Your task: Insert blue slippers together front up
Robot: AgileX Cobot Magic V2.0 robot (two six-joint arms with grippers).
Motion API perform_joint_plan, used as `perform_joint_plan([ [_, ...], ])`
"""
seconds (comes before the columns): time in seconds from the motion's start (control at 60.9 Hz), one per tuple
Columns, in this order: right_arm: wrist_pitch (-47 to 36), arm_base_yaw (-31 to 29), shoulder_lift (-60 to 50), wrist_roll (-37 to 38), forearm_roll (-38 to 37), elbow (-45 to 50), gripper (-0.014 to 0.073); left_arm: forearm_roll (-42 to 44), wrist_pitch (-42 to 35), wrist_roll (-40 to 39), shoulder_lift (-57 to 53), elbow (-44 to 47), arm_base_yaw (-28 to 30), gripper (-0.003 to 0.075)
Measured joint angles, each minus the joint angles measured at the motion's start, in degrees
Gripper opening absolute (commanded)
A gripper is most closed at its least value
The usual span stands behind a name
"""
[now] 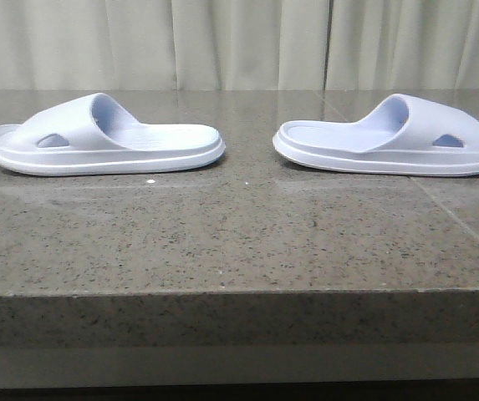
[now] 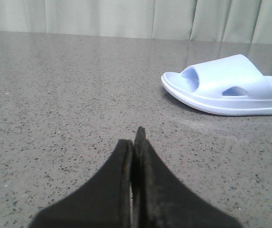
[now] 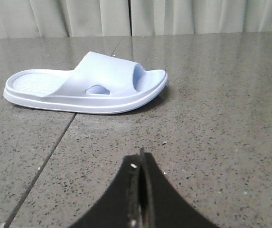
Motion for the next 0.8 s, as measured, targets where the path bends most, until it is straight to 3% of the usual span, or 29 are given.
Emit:
perform_joint_plan([
  [0.641, -1.3, 0.0, 0.0, 0.0, 0.0, 0.0, -0.006, -0.8, -2.1, 0.0, 0.0, 0.0, 0.0, -0.002],
  [0.805, 3.3, 0.0, 0.0, 0.0, -0.1, -5.5, -0.006, -0.8, 0.3, 0.0, 0.0, -5.4, 0.0, -0.002],
])
